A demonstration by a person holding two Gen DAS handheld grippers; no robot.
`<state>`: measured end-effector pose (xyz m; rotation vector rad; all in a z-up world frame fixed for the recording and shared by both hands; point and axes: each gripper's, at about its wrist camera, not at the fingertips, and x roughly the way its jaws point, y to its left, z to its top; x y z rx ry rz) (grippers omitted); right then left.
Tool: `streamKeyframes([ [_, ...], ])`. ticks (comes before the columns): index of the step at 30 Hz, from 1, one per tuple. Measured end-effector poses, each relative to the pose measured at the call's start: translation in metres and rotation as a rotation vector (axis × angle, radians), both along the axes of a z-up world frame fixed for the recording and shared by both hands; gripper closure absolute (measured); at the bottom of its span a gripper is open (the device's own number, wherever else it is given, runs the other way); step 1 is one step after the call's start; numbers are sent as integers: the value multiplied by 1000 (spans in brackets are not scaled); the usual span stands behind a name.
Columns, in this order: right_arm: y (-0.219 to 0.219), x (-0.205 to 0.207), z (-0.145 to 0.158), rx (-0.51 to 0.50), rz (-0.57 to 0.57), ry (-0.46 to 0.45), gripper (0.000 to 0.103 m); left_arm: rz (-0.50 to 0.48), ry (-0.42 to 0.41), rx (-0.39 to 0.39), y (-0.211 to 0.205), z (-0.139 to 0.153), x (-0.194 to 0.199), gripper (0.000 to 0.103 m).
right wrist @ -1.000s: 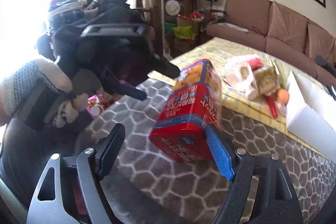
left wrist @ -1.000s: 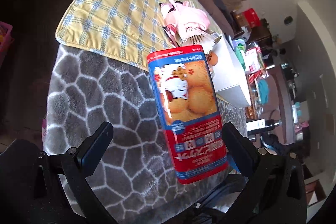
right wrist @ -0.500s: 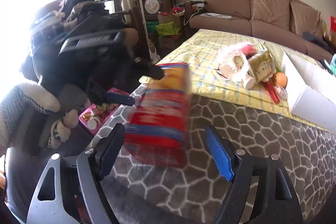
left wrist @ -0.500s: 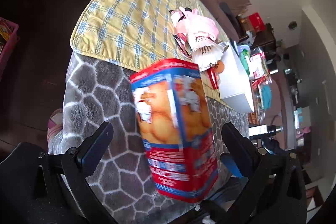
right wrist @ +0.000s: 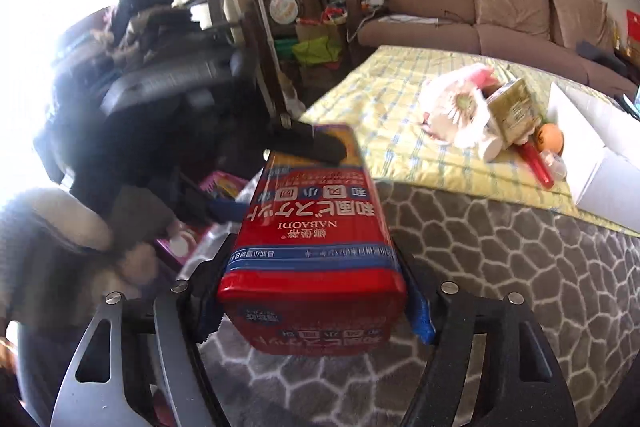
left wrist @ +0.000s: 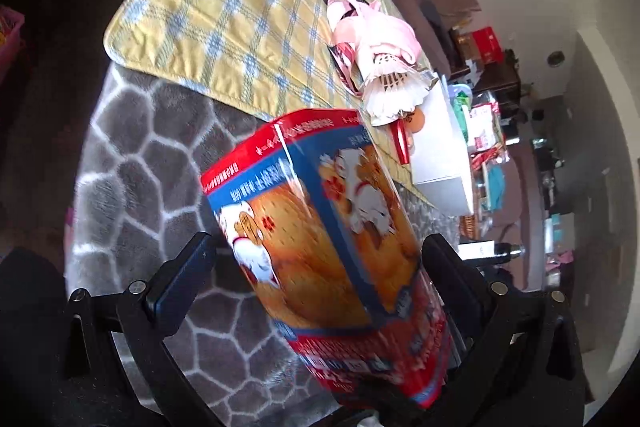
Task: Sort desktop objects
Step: 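Carry the biscuit tin with the right gripper over the white box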
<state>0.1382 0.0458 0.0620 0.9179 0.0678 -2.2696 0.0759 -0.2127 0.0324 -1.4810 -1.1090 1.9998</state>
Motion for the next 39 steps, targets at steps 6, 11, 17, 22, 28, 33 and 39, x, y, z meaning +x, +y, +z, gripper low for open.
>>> streamKeyframes([
  [6,30,7,29,-25,-23,31,29,0,37,125,18,20,1,17],
  [11,76,-2,82,-13,-63,131,30,-117,145,95,78,93,-28,18],
  [17,181,-64,143,11,-199,156,30,-297,232,53,217,167,-111,17],
  [22,276,-134,148,41,-315,122,30,-404,253,44,339,175,-182,16],
  [28,348,-197,101,82,-402,9,30,-478,156,28,440,123,-240,17],
  [33,362,-213,67,156,-426,-43,30,-516,101,0,465,79,-253,17],
  [39,374,-230,40,232,-522,-112,30,-583,93,-98,470,58,-244,15],
])
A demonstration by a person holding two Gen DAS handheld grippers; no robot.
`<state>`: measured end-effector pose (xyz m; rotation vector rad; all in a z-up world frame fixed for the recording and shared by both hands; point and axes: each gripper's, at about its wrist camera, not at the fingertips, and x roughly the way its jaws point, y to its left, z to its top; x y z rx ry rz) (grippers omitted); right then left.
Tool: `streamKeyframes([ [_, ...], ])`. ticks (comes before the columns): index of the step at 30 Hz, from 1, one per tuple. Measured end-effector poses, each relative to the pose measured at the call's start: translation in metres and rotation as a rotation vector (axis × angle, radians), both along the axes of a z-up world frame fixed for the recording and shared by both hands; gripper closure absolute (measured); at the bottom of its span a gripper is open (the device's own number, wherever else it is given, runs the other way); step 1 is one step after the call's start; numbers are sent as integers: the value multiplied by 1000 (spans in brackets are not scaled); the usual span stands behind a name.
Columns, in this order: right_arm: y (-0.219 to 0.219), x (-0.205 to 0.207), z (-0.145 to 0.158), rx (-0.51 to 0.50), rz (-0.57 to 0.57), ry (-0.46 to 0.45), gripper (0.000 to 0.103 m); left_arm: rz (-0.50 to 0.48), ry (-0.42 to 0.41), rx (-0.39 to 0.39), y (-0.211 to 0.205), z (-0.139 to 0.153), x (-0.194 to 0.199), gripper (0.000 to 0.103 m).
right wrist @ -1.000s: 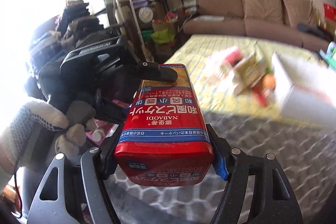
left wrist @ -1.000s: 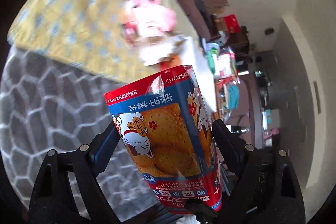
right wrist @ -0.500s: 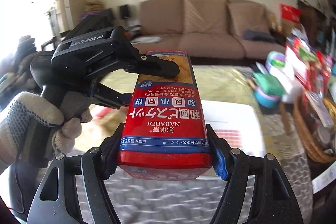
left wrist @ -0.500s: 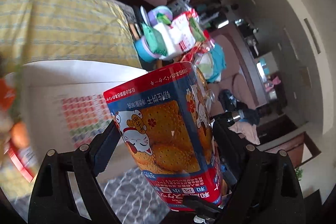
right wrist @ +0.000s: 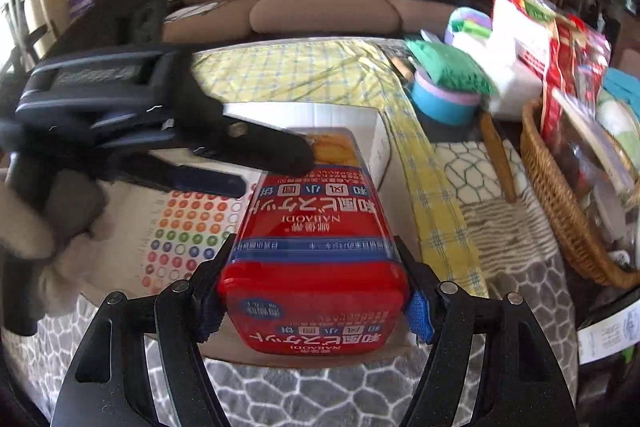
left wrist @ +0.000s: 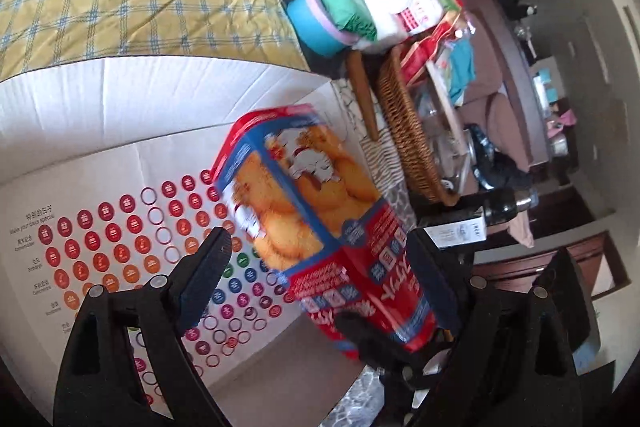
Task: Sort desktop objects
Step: 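Carry the biscuit tin with the right gripper over the white box, then set the biscuit tin upright in the box and open the right gripper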
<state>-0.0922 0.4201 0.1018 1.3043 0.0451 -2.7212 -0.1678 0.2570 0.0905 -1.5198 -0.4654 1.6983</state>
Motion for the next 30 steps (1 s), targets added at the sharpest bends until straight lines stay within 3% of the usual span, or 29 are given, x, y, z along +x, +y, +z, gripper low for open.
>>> streamKeyframes([
  [4,-1,-4,-6,61,-30,-78,30,27,-3,-49,-16,-3,-2,13],
  [9,0,6,13,105,-43,-31,29,48,-13,-87,-28,-13,-7,13],
  [14,-5,3,7,142,-31,-64,29,55,-31,-106,-32,-23,-4,12],
  [20,-18,-15,-12,263,-9,-151,30,100,-51,-70,-45,-23,-5,10],
  [28,-8,8,61,83,-15,37,29,89,-37,-64,-54,-12,-5,8],
  [30,-11,-2,58,65,8,6,36,86,-35,-63,-54,-12,-4,8],
])
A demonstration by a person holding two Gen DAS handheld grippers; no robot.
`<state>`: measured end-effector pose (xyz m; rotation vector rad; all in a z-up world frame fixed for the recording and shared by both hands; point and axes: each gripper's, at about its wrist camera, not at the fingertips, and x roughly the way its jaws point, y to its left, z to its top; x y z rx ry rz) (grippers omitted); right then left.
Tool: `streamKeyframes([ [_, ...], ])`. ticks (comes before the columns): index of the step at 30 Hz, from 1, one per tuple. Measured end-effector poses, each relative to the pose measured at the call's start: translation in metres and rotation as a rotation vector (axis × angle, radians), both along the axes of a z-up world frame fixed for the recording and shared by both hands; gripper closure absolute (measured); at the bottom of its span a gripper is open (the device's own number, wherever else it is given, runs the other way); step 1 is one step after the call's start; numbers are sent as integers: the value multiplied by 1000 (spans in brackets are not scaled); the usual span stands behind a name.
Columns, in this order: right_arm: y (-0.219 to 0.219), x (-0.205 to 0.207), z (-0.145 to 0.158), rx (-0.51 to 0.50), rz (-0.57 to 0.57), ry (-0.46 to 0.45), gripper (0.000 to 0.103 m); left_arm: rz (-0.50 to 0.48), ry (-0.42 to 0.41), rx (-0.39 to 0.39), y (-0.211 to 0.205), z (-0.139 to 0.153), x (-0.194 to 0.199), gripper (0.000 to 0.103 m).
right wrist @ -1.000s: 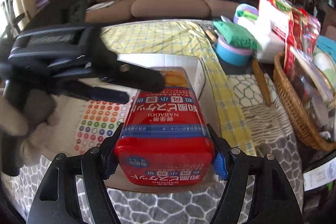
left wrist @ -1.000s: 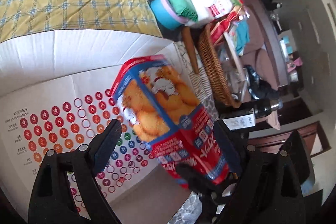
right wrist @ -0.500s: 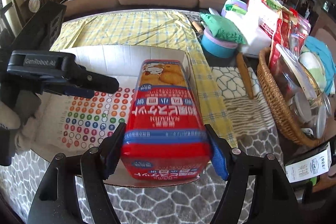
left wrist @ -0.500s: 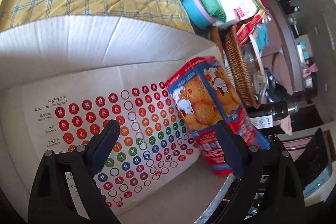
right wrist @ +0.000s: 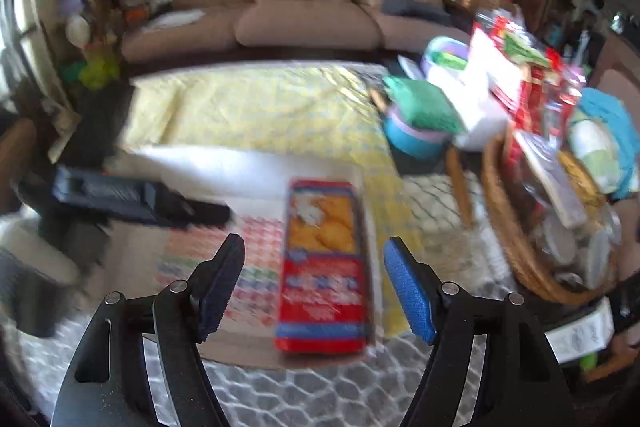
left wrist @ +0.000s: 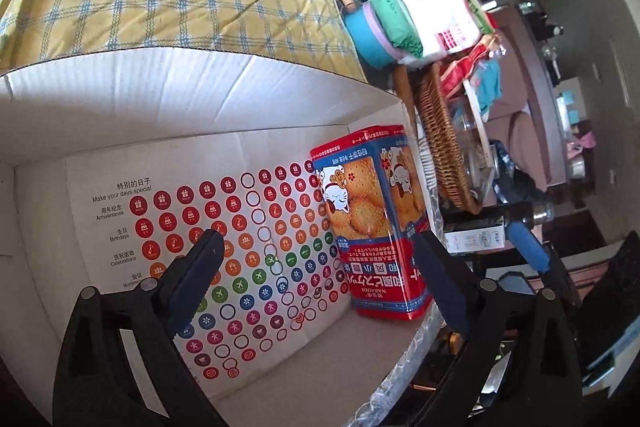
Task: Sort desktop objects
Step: 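Set the biscuit tin upright in the box and open the right gripper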
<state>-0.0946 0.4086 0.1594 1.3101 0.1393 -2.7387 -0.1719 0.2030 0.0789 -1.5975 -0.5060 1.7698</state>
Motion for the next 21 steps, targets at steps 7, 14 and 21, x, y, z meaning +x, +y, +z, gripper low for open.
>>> streamKeyframes([
  [7,-4,-18,-55,36,20,-138,90,-10,-25,-14,-3,-11,0,8],
  [14,5,-11,-24,-57,-16,-66,86,2,23,-1,-21,1,0,5],
  [21,6,7,-9,47,32,-169,80,-93,153,-96,-35,29,23,4],
])
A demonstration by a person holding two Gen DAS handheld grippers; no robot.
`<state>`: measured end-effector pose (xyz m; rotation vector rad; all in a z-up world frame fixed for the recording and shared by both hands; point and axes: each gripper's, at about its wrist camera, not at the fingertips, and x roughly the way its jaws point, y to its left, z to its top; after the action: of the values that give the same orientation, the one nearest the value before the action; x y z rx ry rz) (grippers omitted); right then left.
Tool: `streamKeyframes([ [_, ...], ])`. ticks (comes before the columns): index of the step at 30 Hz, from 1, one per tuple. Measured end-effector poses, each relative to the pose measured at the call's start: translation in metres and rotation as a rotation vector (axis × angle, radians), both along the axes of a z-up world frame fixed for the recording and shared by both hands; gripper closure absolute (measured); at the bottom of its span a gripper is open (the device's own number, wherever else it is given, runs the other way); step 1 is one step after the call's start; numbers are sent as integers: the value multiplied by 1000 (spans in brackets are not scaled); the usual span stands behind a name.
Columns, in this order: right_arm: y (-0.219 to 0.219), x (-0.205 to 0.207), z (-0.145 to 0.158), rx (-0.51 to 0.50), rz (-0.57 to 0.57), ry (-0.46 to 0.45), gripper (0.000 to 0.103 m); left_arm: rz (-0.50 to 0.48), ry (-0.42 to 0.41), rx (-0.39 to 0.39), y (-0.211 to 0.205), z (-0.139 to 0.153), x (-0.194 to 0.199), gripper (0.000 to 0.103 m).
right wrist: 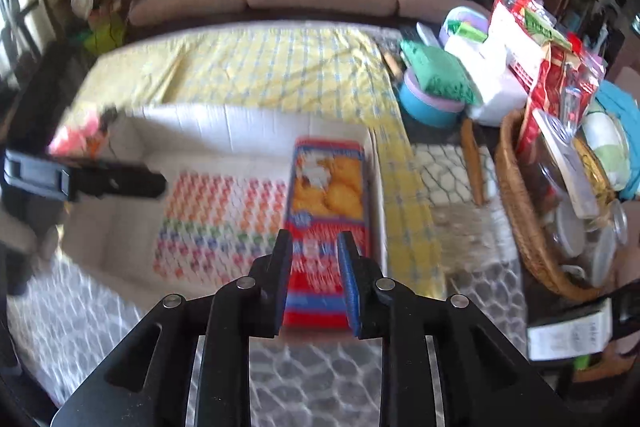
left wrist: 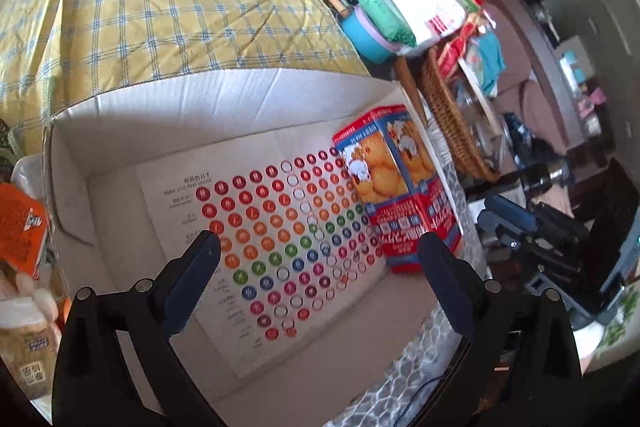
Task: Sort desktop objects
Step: 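Set the biscuit tin upright in the box and open the right gripper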
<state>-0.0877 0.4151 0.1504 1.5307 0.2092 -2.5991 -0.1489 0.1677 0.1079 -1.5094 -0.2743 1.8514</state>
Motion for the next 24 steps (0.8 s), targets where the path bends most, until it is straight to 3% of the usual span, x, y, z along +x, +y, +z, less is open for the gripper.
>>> streamKeyframes([
  [6,12,26,-18,-33,-4,-113,80,-111,48,-60,15,2,38,4],
  [10,8,26,-35,-50,-12,-158,80,-164,35,-74,28,-10,61,4],
  [15,9,12,-40,-78,-44,-175,79,-173,22,-104,35,-20,69,4],
  [24,6,-2,-47,-29,-54,-206,78,-160,10,-110,27,-22,61,4],
])
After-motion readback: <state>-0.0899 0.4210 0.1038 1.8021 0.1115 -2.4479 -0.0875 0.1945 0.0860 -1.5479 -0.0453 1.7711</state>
